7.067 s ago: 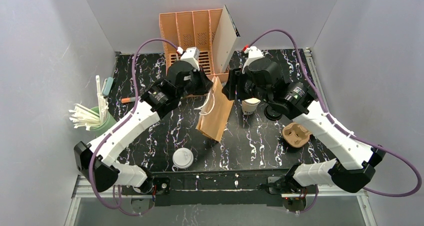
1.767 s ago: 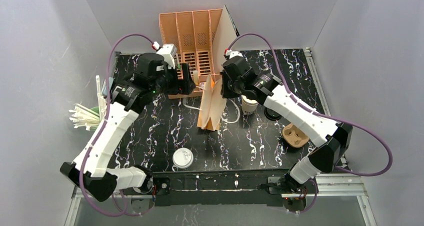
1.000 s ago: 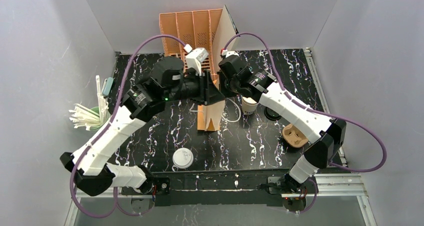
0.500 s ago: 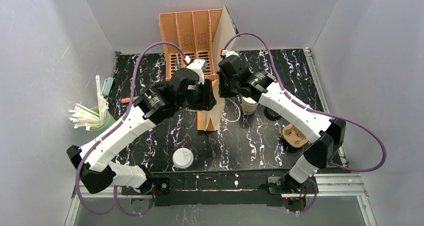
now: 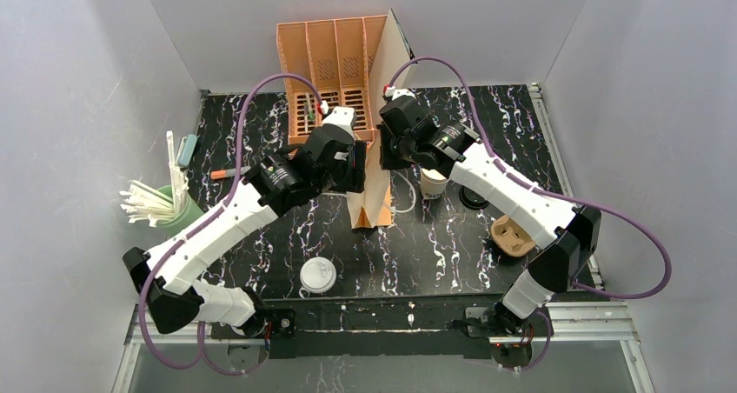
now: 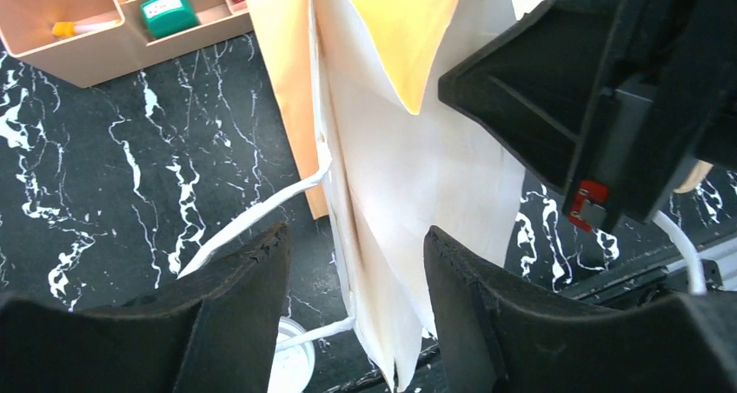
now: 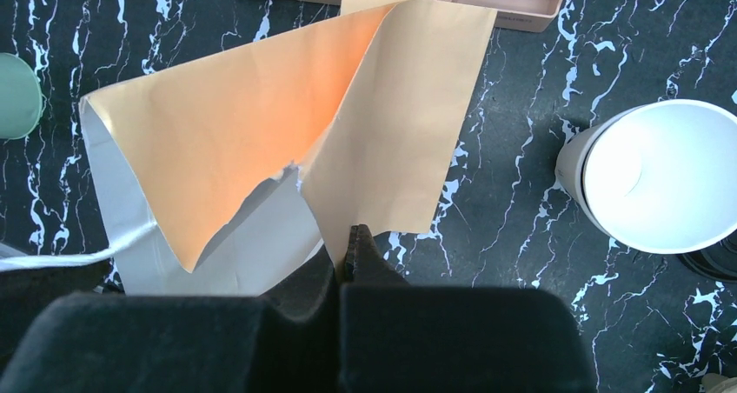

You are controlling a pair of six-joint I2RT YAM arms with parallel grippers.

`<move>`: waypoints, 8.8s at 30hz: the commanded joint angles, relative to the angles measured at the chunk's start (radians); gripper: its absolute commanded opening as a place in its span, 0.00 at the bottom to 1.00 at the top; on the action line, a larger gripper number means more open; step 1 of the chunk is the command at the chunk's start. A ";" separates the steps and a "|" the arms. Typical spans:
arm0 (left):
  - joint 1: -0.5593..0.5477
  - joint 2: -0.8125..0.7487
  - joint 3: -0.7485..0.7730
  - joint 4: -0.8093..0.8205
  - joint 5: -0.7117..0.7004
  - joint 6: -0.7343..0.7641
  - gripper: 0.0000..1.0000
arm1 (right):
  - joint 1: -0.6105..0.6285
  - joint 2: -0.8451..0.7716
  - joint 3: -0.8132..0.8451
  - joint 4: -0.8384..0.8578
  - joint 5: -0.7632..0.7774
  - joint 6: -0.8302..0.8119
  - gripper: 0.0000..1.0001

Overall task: Pack the takeout coffee
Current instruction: Open the takeout bag at the center of the board.

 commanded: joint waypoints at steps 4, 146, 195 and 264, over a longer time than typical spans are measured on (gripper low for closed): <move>-0.006 0.020 -0.016 -0.014 -0.099 0.018 0.58 | 0.000 -0.032 0.015 0.015 0.005 -0.003 0.01; 0.090 0.143 0.319 -0.030 0.077 0.020 0.00 | 0.255 -0.283 -0.635 0.794 0.321 -0.349 0.01; 0.121 0.078 0.270 0.077 0.288 -0.016 0.00 | 0.185 -0.385 -0.794 1.101 0.284 -0.154 0.01; 0.122 0.071 0.517 -0.024 0.452 0.037 0.00 | 0.045 -0.031 -0.363 0.311 0.306 0.072 0.01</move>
